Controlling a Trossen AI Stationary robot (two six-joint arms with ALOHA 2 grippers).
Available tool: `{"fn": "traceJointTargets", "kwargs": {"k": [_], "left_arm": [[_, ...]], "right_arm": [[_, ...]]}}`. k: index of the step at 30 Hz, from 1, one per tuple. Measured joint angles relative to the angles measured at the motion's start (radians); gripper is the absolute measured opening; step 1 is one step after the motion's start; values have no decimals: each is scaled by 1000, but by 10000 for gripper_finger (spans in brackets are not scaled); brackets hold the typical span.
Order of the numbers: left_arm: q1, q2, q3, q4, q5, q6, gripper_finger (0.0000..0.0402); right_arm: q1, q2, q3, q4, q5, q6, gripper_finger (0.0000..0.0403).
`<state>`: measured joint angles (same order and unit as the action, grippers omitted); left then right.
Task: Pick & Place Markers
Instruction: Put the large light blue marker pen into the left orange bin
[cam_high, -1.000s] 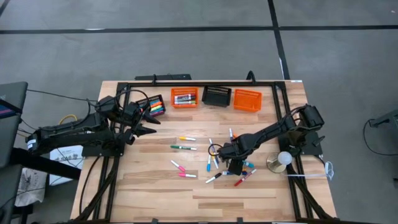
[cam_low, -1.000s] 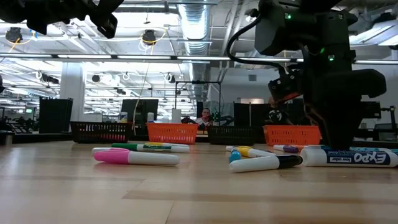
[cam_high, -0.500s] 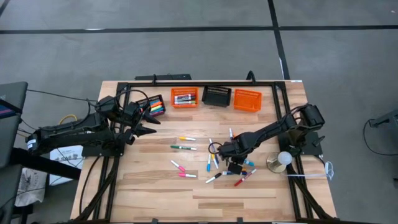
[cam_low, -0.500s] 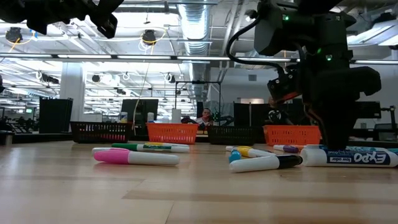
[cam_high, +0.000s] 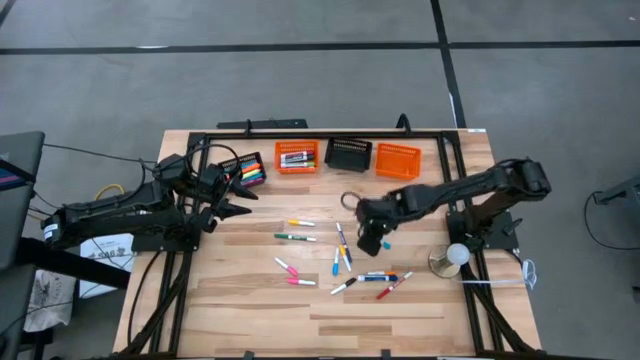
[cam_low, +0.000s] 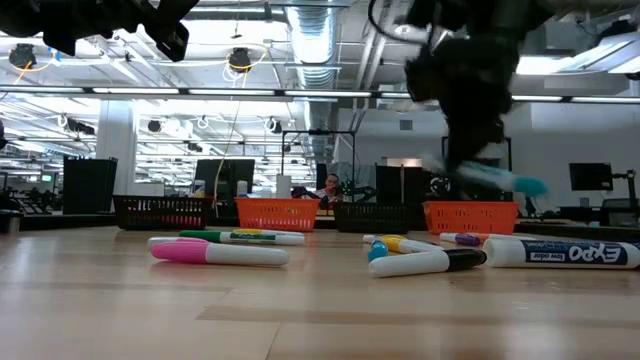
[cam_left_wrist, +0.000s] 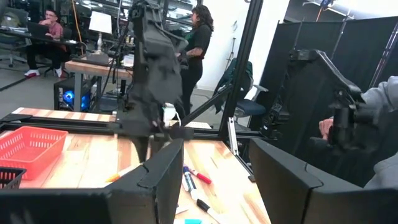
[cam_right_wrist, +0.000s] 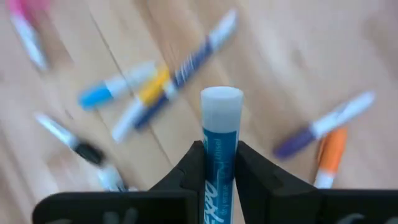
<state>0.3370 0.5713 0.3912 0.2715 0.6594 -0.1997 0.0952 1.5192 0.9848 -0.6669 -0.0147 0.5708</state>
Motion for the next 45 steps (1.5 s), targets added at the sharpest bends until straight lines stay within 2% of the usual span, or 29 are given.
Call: {"fn": "traceJointTargets", "kwargs": {"k": [7,12,17,25,30,33,40,45], "left_arm": [[0,0,0,19,-6,0,184],[0,5,0,60,-73,0,184],[-2,65,0,162,-115,-36,184],[-4,248,0,311,-124,-64,184],[-2,347,0,416,-213,-152,184],[-3,386,1,478,-214,-146,184],[6,452,42,480,-233,-119,184],[17,481,55,478,-237,-122,184]], "right_arm": [[-84,-160,2,287,-12,-30,48],[-147,-222,3,544,-42,-76,48],[-209,-214,3,775,-109,-109,48],[-281,-93,28,1037,-198,-128,48],[-295,17,107,1095,-264,-143,48],[-301,79,164,1090,-284,-163,48],[-320,196,295,1094,-395,-163,48],[-327,239,343,1084,-408,-163,48]]}}
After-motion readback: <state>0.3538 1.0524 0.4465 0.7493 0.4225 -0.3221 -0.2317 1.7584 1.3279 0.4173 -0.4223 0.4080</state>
